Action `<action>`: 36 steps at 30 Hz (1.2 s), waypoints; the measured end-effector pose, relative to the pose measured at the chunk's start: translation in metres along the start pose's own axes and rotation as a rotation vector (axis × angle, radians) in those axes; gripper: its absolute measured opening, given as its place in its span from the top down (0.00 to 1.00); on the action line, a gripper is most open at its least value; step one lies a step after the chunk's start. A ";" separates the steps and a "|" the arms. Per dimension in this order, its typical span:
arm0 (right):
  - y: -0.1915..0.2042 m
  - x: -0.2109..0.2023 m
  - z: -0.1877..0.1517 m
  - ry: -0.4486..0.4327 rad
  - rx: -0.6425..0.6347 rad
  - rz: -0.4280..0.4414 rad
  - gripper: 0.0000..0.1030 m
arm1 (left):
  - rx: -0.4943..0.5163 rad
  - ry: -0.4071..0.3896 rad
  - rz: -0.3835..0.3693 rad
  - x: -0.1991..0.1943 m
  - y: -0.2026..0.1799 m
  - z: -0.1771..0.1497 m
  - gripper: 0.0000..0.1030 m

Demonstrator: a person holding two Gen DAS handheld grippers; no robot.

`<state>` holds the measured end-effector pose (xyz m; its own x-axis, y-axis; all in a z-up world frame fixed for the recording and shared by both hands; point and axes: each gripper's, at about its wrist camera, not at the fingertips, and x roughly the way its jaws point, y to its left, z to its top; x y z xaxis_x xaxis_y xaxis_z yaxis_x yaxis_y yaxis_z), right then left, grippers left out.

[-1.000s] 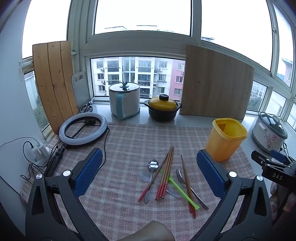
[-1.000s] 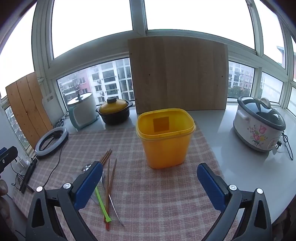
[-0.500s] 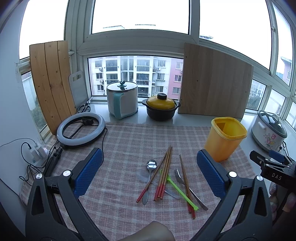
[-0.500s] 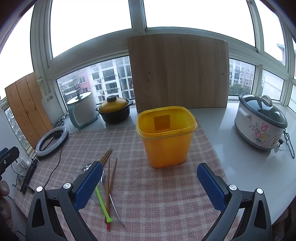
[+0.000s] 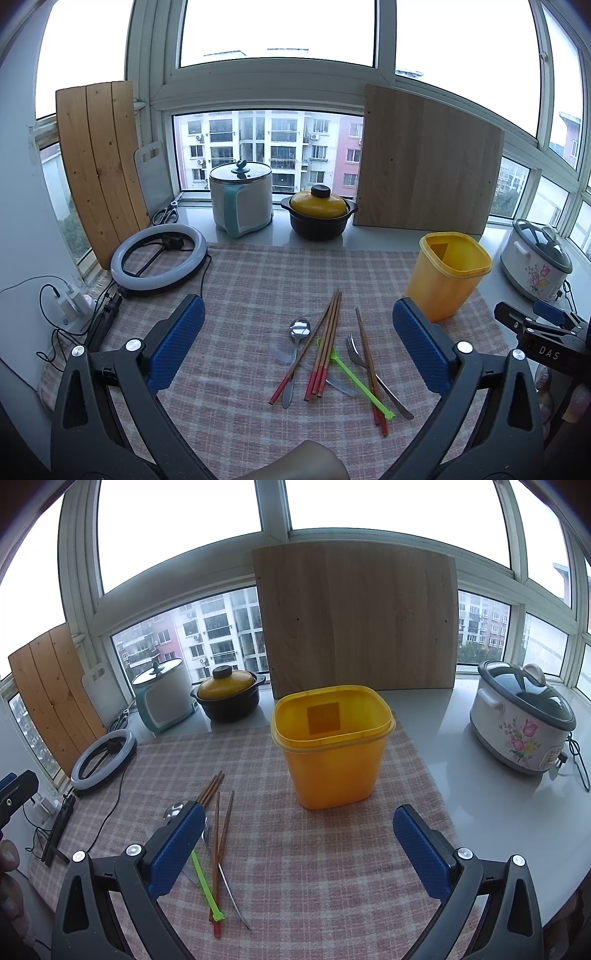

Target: Organize utensils

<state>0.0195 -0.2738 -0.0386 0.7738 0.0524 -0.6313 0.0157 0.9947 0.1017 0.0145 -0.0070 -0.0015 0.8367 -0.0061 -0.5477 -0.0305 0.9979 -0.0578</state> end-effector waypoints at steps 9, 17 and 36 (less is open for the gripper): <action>0.004 0.001 -0.002 0.003 0.001 0.010 0.00 | 0.000 0.010 -0.006 0.005 -0.003 -0.003 0.00; 0.004 0.001 0.000 0.009 0.003 0.011 0.00 | -0.001 0.012 -0.006 0.007 -0.003 -0.003 0.00; 0.006 0.002 0.000 0.024 -0.010 0.029 0.00 | 0.000 0.014 -0.005 0.007 -0.003 -0.003 0.00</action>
<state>0.0217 -0.2679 -0.0391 0.7581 0.0834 -0.6467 -0.0134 0.9936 0.1125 0.0185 -0.0102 -0.0074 0.8292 -0.0124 -0.5588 -0.0262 0.9978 -0.0612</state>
